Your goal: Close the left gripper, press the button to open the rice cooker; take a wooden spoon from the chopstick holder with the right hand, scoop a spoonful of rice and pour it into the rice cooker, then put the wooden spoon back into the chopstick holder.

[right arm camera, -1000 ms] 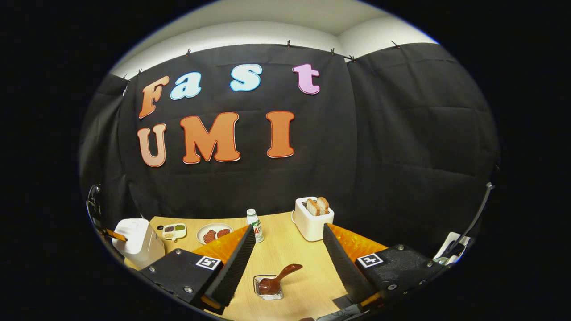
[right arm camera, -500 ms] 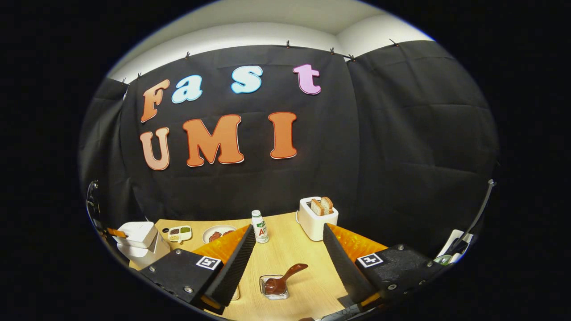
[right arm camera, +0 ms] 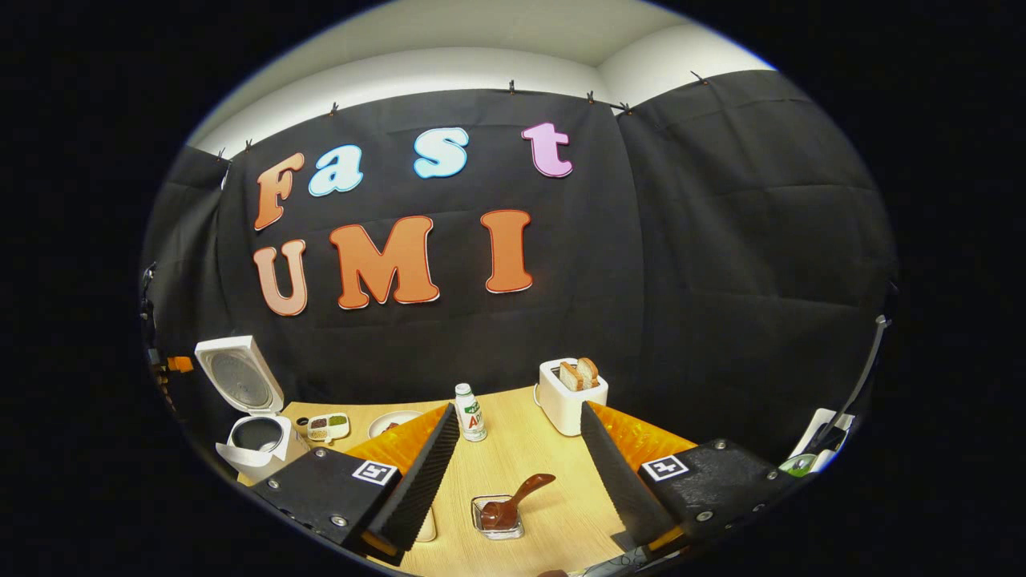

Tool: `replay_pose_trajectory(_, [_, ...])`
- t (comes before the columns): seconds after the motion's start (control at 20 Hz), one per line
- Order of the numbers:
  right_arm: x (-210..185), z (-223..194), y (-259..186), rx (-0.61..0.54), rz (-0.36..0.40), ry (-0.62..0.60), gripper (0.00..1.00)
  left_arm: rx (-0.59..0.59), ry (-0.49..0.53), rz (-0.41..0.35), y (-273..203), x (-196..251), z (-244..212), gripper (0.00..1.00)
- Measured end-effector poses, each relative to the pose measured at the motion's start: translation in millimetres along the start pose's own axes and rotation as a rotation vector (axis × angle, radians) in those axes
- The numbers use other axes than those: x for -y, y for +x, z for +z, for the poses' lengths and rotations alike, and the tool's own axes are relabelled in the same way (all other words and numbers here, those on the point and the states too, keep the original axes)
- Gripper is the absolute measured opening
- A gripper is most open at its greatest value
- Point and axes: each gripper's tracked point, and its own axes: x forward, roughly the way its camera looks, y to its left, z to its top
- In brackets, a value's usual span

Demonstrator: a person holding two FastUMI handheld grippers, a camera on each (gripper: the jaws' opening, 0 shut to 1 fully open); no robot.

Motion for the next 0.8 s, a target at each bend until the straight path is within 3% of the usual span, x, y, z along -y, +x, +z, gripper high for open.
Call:
replay_pose_trajectory(0.15, [5.1,2.8,-5.0,0.012,-0.009,0.002,0.95,0.064,0.003,0.031,-23.1,-1.8,19.9,0.05])
replay_pose_trajectory(0.3, [6.0,2.9,-8.6,0.015,-0.008,0.005,0.95,0.119,-0.027,0.042,-47.0,-2.2,38.1,0.13])
replay_pose_trajectory(0.4, [4.9,2.0,-9.6,0.021,-0.008,0.003,0.95,0.155,-0.031,0.042,-58.8,-6.4,49.6,0.3])
replay_pose_trajectory(0.6, [5.6,-0.1,-7.4,0.038,-0.008,-0.003,0.95,0.211,0.001,0.061,-71.8,-13.1,67.3,1.0])
replay_pose_trajectory(0.8, [5.3,-14.1,-0.1,0.024,-0.002,0.012,0.95,0.206,0.025,0.05,-91.5,-11.4,66.2,1.0])
